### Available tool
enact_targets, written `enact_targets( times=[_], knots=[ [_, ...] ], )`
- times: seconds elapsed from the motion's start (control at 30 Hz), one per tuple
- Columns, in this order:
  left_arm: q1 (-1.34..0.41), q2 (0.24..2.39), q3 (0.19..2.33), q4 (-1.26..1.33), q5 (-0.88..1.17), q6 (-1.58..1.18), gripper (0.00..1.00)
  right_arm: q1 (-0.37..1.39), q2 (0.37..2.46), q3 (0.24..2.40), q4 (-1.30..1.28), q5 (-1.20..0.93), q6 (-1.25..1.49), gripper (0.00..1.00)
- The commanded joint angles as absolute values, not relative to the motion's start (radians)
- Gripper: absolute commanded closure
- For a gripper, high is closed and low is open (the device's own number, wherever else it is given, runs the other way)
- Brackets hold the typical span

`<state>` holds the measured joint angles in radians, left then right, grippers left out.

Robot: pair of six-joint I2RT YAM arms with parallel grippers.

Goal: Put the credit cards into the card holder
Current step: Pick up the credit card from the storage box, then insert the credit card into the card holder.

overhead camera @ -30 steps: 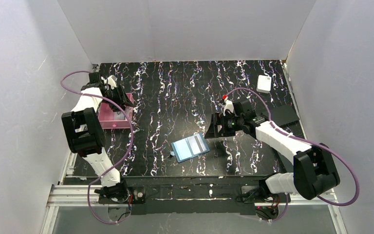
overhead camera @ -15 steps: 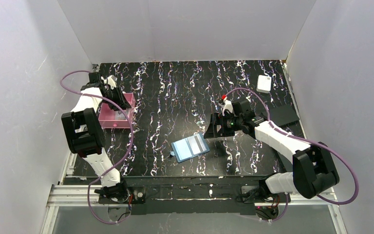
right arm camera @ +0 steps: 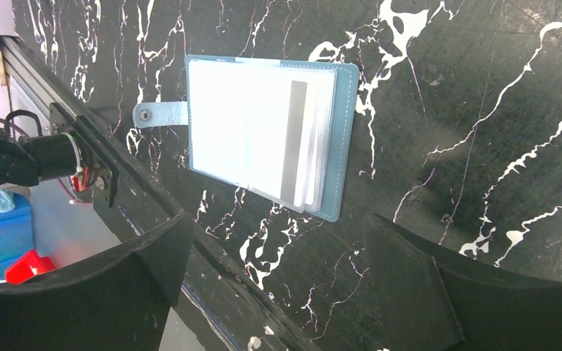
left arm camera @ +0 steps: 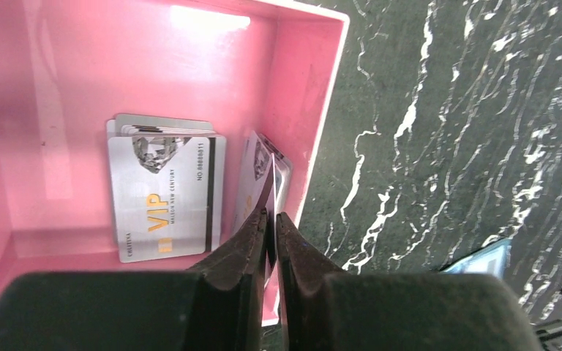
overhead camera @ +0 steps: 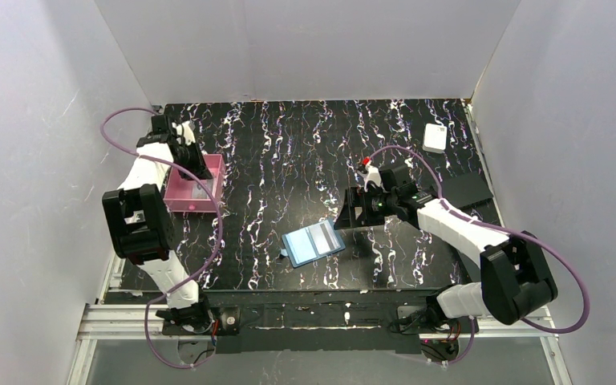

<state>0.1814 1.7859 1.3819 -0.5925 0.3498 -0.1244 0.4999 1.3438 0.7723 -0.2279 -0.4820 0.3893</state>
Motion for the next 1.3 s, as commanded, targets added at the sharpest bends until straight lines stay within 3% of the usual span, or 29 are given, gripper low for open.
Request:
enact_targets(
  times=[0.0,0.1,0.33,0.47,0.53,0.6,0.7,0.77,0.87,1.07,1.27],
  knots=[
    [0.144,1.718,1.401,-0.667,0.260,-0.090,0.95,0.510,1.355,0.804,-0.190,-0.488,0.391,0.06],
    [0.115,1.700,1.412,-0.686,0.166,-0.079,1.00,0.515,1.360,0.807,-0.190,-0.486,0.391,0.06],
    [0.059,1.594,1.467,-0.709,-0.153,-0.084,1.00,0.526,1.373,0.811,-0.187,-0.479,0.393,0.06],
    [-0.054,1.484,1.516,-0.704,-0.416,-0.072,1.00,0.532,1.384,0.822,-0.193,-0.467,0.390,0.06],
    [-0.102,1.432,1.552,-0.707,-0.443,-0.052,1.00,0.533,1.389,0.829,-0.202,-0.454,0.385,0.06],
    [-0.118,1.385,1.593,-0.736,-0.280,-0.088,1.00,0.534,1.393,0.841,-0.212,-0.444,0.377,0.06],
    [-0.119,1.329,1.582,-0.715,0.236,-0.166,1.00,0.544,1.398,0.868,-0.224,-0.449,0.363,0.06],
    [-0.126,1.299,1.504,-0.631,0.574,-0.245,1.00,0.558,1.393,0.888,-0.210,-0.482,0.364,0.06],
    [-0.166,1.224,1.287,-0.393,0.824,-0.430,1.00,0.577,1.353,0.884,-0.082,-0.623,0.445,0.05],
    [-0.295,1.130,0.935,0.177,0.942,-0.790,1.00,0.606,1.251,0.725,0.614,-0.806,0.951,0.08],
    [-0.354,1.093,0.825,0.299,0.934,-0.893,1.00,0.609,1.210,0.677,0.706,-0.766,1.048,0.16]
  ],
)
